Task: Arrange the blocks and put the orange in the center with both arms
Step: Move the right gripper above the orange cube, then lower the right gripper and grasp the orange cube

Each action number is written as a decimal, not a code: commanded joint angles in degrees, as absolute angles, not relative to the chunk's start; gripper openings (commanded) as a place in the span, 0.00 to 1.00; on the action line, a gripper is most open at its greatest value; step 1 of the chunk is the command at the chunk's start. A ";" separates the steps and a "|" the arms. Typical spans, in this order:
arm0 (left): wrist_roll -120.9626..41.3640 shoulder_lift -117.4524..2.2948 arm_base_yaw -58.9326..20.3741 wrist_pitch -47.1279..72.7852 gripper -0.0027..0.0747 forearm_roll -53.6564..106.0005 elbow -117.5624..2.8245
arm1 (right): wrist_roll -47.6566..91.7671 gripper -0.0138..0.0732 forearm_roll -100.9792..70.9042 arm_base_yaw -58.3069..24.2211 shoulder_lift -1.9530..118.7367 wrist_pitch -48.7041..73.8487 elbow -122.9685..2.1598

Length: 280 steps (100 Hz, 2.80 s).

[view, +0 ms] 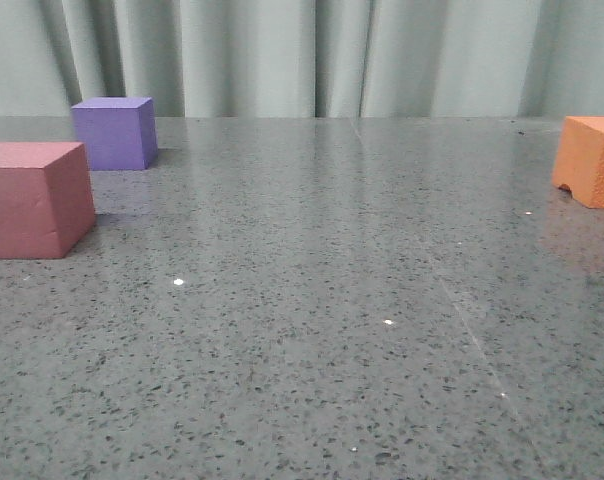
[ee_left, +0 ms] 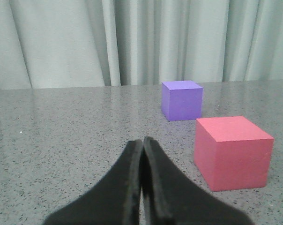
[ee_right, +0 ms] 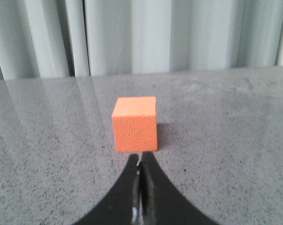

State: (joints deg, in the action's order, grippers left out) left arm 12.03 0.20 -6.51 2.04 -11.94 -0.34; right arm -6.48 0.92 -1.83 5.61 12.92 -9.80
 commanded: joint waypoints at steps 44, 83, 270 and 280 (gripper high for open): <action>12.00 2.15 -6.42 -2.21 0.01 -11.45 2.82 | -6.15 0.08 0.59 -1.64 39.52 32.44 -43.04; 12.00 2.15 -6.42 -2.21 0.01 -11.45 2.82 | -6.15 0.08 0.59 -1.64 50.60 29.77 -45.06; 12.00 2.15 -6.42 -2.21 0.01 -11.45 2.82 | -5.52 0.89 -1.48 -1.64 83.58 35.97 -68.71; 12.00 2.15 -6.42 -2.21 0.01 -11.45 2.82 | -5.52 0.89 -1.48 -1.64 84.56 34.79 -68.71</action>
State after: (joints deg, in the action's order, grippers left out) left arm 12.03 0.20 -6.51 2.04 -11.94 -0.34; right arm -6.04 -1.39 -1.83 85.57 38.60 -66.89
